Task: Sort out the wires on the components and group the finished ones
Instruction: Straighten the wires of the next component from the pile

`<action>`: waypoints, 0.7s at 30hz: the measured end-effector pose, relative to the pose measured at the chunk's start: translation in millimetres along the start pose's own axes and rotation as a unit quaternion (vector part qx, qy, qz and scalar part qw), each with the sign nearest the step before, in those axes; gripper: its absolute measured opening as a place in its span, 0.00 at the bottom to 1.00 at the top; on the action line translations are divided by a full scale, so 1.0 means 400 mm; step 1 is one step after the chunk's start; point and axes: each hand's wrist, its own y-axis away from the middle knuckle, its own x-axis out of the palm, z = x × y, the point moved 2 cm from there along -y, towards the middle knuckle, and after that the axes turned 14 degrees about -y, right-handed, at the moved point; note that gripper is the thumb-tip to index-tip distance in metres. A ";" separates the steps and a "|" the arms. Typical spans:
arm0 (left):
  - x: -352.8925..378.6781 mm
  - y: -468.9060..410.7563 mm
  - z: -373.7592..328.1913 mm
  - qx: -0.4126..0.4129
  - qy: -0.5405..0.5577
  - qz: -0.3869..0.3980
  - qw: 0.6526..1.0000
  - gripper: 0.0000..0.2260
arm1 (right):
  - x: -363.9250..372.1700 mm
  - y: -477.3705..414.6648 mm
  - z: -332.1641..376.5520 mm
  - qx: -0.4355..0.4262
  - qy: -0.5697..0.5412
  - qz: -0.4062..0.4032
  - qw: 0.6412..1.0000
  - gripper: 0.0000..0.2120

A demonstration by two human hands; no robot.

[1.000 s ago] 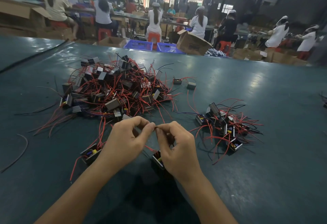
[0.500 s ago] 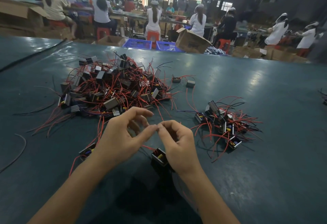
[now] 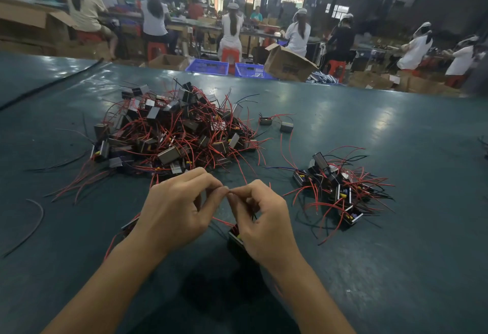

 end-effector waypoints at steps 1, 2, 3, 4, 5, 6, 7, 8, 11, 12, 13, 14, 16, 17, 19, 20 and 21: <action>0.002 0.000 0.001 -0.019 0.011 0.015 1.000 0.12 | -0.001 0.001 0.001 -0.030 0.040 0.006 0.999 0.03; 0.006 -0.002 0.001 -0.047 0.038 0.034 0.998 0.11 | -0.001 0.002 0.001 -0.059 0.085 0.010 0.995 0.03; 0.012 -0.004 0.000 -0.083 0.082 0.055 0.992 0.10 | -0.002 0.004 0.001 -0.087 0.128 0.010 0.988 0.03; 0.019 -0.007 -0.001 -0.129 0.137 0.075 0.979 0.11 | -0.003 0.004 0.003 -0.113 0.164 0.006 0.980 0.04; 0.027 -0.011 -0.002 -0.186 0.199 0.096 0.957 0.13 | -0.004 0.004 0.005 -0.135 0.191 0.001 0.972 0.04; 0.034 -0.014 -0.003 -0.248 0.259 0.116 0.926 0.17 | -0.004 0.004 0.007 -0.153 0.208 -0.004 0.966 0.04; 0.039 -0.015 -0.003 -0.308 0.313 0.136 0.888 0.20 | -0.003 0.004 0.009 -0.170 0.218 -0.006 0.961 0.04; 0.043 -0.013 -0.004 -0.359 0.353 0.158 0.850 0.22 | -0.003 0.004 0.009 -0.184 0.221 -0.005 0.958 0.04; 0.047 -0.004 -0.009 -0.445 0.424 0.235 0.753 0.21 | -0.003 0.007 0.007 -0.203 0.219 0.006 0.954 0.03; 0.047 -0.001 -0.010 -0.461 0.456 0.256 0.717 0.19 | -0.004 0.007 0.006 -0.206 0.219 0.007 0.954 0.03; 0.046 0.002 -0.011 -0.473 0.492 0.272 0.678 0.16 | -0.006 0.007 0.004 -0.209 0.218 0.007 0.953 0.03; 0.044 0.003 -0.014 -0.481 0.530 0.288 0.636 0.12 | -0.008 0.006 0.004 -0.212 0.216 0.006 0.953 0.03; 0.045 0.006 -0.022 -0.483 0.597 0.304 0.564 0.06 | -0.013 0.004 0.005 -0.217 0.212 0.004 0.953 0.03; 0.051 0.006 -0.027 -0.483 0.617 0.304 0.543 0.06 | -0.014 0.003 0.006 -0.216 0.209 0.003 0.954 0.03; 0.062 0.003 -0.033 -0.488 0.604 0.286 0.561 0.11 | -0.015 0.003 0.005 -0.192 0.180 -0.002 0.965 0.02; 0.068 0.001 -0.030 -0.478 0.565 0.259 0.620 0.14 | -0.013 0.002 0.004 -0.161 0.143 -0.007 0.977 0.02; 0.069 -0.002 -0.024 -0.438 0.499 0.216 0.716 0.17 | -0.012 0.000 0.002 -0.118 0.092 -0.012 0.989 0.02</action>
